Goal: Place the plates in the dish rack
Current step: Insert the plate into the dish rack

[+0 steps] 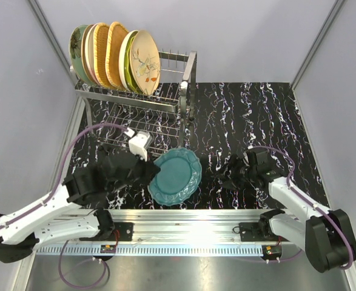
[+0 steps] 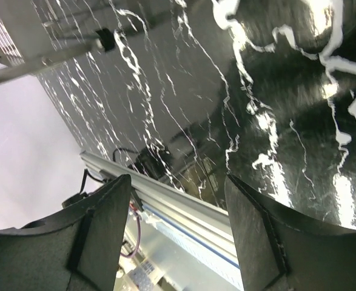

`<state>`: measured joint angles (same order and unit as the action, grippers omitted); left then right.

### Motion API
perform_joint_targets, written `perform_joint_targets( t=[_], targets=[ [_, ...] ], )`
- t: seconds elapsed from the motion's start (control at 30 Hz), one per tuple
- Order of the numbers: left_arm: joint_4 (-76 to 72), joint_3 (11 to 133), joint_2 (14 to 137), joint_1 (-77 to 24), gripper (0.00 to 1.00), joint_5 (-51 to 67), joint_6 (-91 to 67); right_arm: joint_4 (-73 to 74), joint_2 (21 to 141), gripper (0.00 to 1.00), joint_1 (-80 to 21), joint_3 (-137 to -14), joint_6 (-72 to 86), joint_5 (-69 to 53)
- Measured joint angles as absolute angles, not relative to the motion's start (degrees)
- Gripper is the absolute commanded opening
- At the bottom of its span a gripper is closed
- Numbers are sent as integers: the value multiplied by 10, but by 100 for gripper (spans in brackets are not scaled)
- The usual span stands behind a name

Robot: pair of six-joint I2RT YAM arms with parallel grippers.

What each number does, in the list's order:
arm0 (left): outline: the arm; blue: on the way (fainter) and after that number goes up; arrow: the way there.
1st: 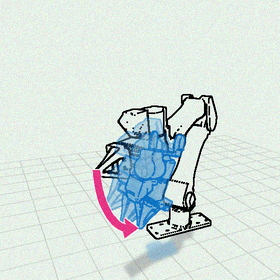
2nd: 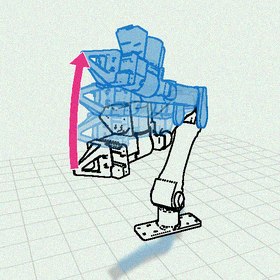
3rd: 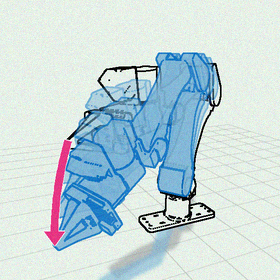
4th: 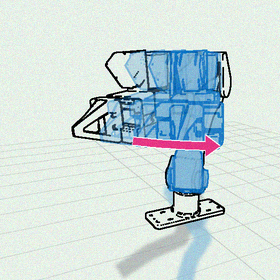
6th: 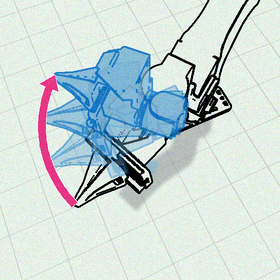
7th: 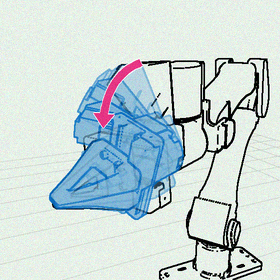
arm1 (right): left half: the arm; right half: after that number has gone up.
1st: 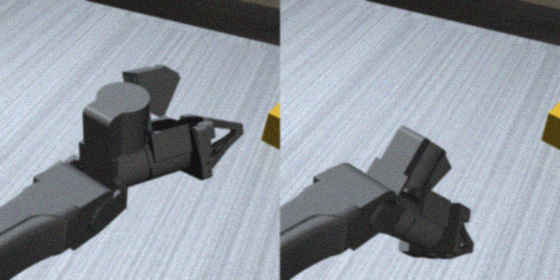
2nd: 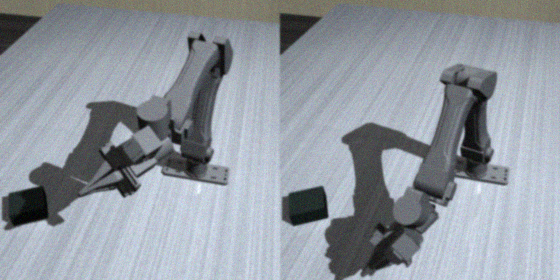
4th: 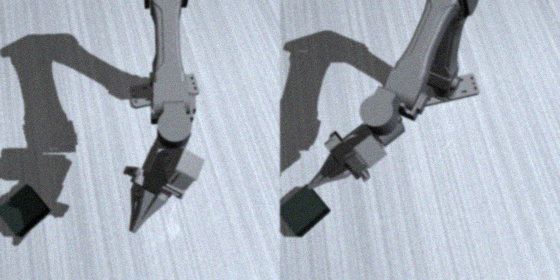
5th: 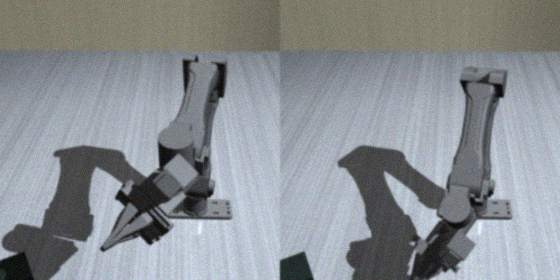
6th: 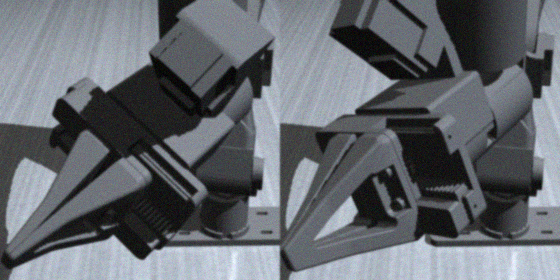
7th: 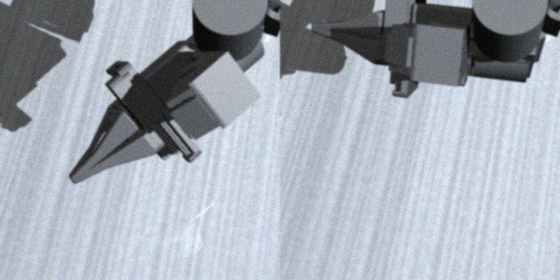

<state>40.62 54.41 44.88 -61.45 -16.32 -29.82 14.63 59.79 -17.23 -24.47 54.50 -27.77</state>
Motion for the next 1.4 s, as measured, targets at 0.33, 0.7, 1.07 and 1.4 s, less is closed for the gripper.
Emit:
perform_joint_targets(
  t=[0.33, 0.7, 1.07, 1.4],
  targets=[
    [483, 788, 511, -616, 0, -258, -205, 114, 538, 70, -173, -216, 556, -288],
    [476, 932, 566, -616, 0, -342, -82, 56, 601, 69, -173, -191, 567, -320],
    [352, 985, 643, -616, 0, -434, 80, 41, 611, 68, -173, -181, 569, -326],
    [270, 1121, 727, -616, 0, -454, 204, 39, 619, 68, -173, -181, 566, -326]
  ],
)
